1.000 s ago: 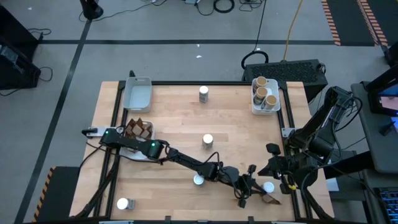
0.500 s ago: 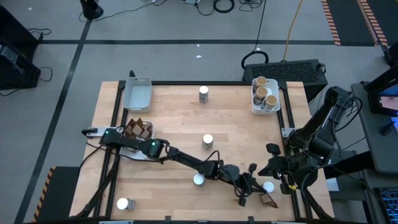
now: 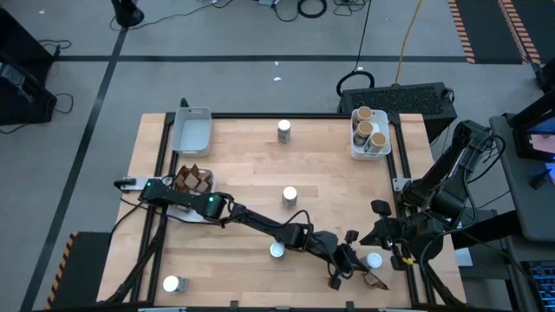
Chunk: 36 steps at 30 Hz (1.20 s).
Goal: Sort spices by type
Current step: Put the orange seasoning pack into the left white bin
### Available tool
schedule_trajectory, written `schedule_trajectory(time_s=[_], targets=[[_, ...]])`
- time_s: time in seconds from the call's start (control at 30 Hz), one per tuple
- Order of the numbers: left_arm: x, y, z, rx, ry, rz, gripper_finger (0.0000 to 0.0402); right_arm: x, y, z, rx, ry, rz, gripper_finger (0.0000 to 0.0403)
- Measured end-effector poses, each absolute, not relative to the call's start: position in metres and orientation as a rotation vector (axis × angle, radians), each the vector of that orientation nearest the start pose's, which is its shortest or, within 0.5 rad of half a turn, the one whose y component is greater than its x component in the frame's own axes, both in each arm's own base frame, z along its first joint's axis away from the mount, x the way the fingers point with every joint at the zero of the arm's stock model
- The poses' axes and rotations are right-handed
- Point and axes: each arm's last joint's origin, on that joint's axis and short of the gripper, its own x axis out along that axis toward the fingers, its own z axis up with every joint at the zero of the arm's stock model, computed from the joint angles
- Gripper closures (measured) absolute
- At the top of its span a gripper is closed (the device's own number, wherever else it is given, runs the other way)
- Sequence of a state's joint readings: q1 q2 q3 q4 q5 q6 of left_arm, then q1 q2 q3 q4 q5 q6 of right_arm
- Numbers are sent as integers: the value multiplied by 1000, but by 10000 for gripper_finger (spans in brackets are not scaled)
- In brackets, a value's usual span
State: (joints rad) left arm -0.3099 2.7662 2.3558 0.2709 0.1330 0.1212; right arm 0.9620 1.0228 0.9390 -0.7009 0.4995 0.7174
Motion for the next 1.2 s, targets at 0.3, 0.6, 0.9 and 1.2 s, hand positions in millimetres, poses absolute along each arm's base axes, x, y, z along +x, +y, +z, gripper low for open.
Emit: schedule_trajectory(time_s=[0.3,0.6,0.9,1.2], targets=[[577,-191,152,147,126,-488,401,124,154,302,157,698,201,403],[577,-191,150,132,149,-473,366,124,154,302,157,698,200,403],[578,-190,150,131,142,-468,301,124,154,302,157,698,201,403],[578,-195,161,124,29,-404,239,124,154,302,154,697,201,403]])
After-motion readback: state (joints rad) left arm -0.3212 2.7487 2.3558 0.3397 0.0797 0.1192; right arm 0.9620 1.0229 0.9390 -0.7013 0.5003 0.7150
